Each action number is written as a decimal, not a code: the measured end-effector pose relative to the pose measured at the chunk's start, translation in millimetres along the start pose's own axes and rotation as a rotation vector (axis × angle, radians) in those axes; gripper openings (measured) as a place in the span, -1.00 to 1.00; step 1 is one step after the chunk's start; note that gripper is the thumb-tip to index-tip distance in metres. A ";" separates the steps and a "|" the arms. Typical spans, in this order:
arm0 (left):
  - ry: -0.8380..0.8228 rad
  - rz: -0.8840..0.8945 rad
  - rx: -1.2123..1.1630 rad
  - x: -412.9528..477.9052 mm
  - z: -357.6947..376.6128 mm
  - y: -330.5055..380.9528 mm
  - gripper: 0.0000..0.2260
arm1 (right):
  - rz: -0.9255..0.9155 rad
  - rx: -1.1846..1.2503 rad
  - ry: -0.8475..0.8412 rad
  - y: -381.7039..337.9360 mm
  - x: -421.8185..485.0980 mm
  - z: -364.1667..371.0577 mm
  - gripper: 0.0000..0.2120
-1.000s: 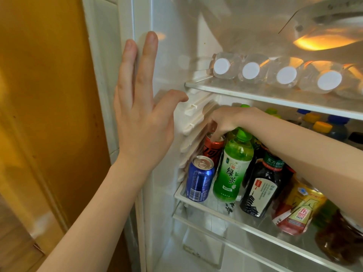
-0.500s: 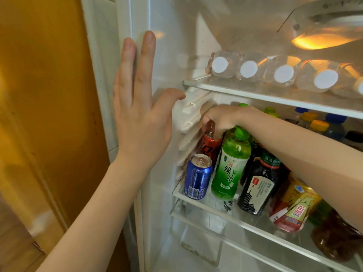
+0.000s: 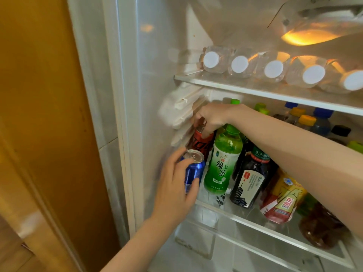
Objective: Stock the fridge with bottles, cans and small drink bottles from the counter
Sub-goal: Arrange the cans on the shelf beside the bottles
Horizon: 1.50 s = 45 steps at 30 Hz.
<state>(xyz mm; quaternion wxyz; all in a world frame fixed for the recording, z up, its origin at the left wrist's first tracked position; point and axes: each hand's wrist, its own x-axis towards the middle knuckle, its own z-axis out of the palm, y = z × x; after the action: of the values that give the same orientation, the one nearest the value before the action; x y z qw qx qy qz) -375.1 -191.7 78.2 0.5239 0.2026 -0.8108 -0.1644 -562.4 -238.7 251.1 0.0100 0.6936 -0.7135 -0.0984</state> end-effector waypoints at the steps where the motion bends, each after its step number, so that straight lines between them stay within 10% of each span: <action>1: -0.023 -0.133 -0.046 -4.2 7.2 -2.4 -0.50 | 0.006 0.005 -0.002 -0.4 0.2 0.4 -0.57; 5: -0.094 -0.424 -0.163 -9.9 25.5 -10.5 -0.23 | 0.015 0.011 -0.039 -2.1 0.7 -2.1 -0.55; 36: 0.004 -0.586 -0.249 -7.8 48.9 -14.9 -0.25 | 0.071 0.108 -0.004 1.2 -9.2 -9.4 -0.50; 45: 0.022 -0.617 -0.464 -21.3 59.4 -9.0 -0.27 | 0.110 0.123 0.376 -2.9 -70.3 -5.6 -0.62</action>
<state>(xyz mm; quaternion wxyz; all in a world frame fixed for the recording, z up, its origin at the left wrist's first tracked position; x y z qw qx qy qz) -420.2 -185.6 33.7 0.4905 0.3147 -0.6473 -0.4913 -556.0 -169.8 264.8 0.1058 0.6592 -0.7405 0.0773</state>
